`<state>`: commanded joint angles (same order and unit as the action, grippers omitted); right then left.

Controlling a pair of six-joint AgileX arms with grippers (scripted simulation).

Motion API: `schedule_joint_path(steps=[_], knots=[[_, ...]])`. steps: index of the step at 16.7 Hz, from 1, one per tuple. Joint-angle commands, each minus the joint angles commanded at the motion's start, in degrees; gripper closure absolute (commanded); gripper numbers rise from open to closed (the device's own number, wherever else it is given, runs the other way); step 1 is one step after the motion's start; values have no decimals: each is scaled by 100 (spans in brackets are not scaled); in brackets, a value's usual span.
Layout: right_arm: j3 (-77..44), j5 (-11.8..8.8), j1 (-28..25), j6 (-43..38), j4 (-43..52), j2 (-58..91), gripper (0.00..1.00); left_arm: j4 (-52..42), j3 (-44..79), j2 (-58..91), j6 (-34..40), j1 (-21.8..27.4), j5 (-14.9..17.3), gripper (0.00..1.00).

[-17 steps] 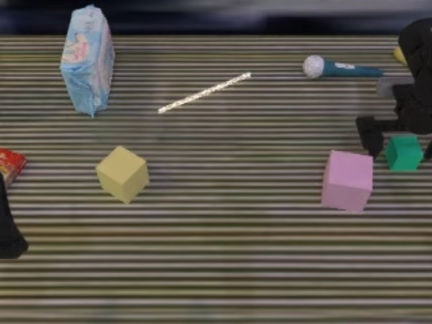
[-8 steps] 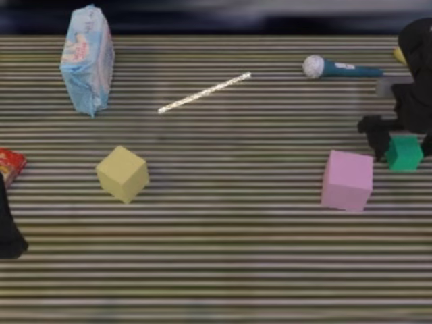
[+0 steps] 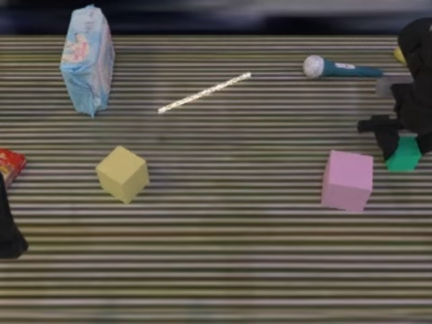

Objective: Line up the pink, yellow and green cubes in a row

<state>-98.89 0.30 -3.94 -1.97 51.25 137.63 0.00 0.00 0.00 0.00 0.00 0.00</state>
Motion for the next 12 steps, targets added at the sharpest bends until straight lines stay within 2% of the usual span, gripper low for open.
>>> schedule_joint_path(steps=[7,12], knots=[[-72,4,12,1,75,-187,100,0,0,0,0,0,0,0],[-606,-1,-13,-1,952,-464,100,0,0,0,0,0,0,0]])
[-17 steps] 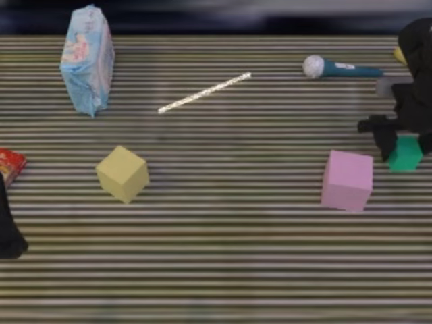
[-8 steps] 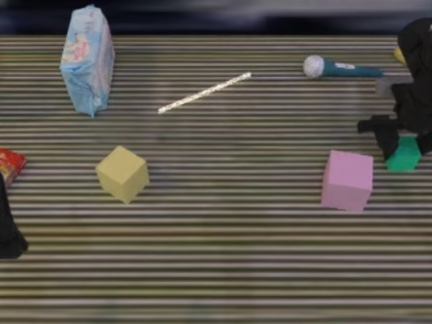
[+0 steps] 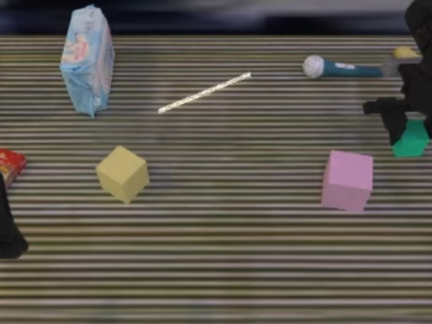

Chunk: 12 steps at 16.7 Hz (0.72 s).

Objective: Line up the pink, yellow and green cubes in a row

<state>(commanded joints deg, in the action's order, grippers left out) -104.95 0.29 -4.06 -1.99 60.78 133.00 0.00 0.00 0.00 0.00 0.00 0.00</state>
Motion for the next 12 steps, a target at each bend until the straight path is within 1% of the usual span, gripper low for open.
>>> schedule_joint_path(steps=[3,8,10,12], knots=[[-259,0,-21,9,388,-186,100,0,0,0,0,0,0,0],[-249,-2,-6,-14,385,-182,100,0,0,0,0,0,0,0],[-132,2,-213,-223,364,-276,100,0,0,0,0,0,0,0],[111,12,-611,-647,322,-468,100,0,0,0,0,0,0,0]])
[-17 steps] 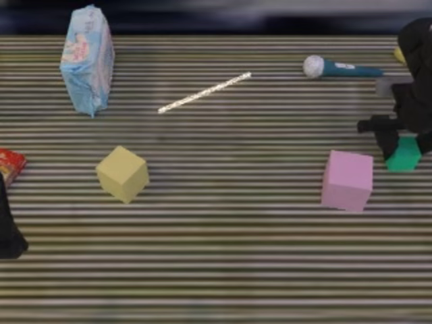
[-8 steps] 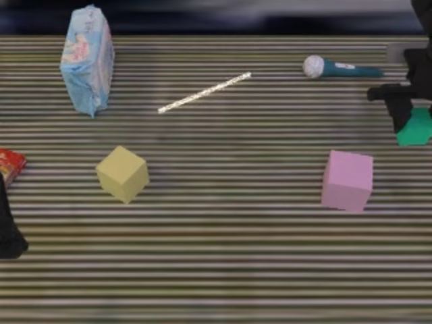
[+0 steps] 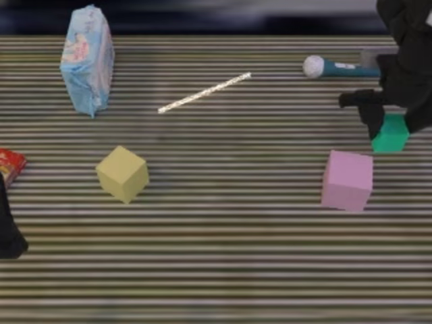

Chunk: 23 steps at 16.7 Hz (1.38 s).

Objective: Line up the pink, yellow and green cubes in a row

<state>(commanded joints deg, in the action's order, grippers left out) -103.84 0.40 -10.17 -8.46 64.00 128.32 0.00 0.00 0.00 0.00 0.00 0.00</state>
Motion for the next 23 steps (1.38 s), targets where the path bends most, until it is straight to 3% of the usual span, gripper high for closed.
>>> schedule_joint_path(steps=[6,9,16,23], knots=[[1095,31,-1731,-1925,-178,-831,100,0,0,0,0,0,0,0],[1481,51,-2310,-2511,-273,-1169,100,0,0,0,0,0,0,0],[1606,45,-2386,-2596,-383,-1177,100,0,0,0,0,0,0,0],[2381,59,-2421,-2633,-1651,-724,100,0,0,0,0,0,0,0]])
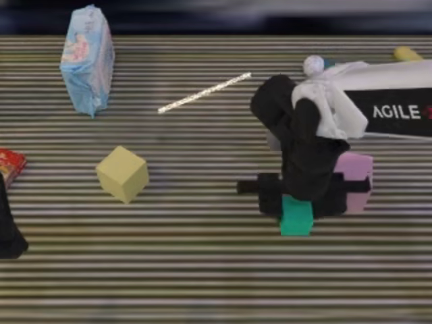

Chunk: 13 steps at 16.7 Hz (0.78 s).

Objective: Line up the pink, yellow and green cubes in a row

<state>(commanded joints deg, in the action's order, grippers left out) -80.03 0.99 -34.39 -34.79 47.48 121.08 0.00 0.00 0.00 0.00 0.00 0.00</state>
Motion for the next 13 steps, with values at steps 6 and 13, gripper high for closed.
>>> schedule_joint_path(steps=[6,13], knots=[[39,2,-5,-2,-53,29,85,0,0,0,0,0,0,0],[39,2,-5,-2,-53,29,32,0,0,0,0,0,0,0]])
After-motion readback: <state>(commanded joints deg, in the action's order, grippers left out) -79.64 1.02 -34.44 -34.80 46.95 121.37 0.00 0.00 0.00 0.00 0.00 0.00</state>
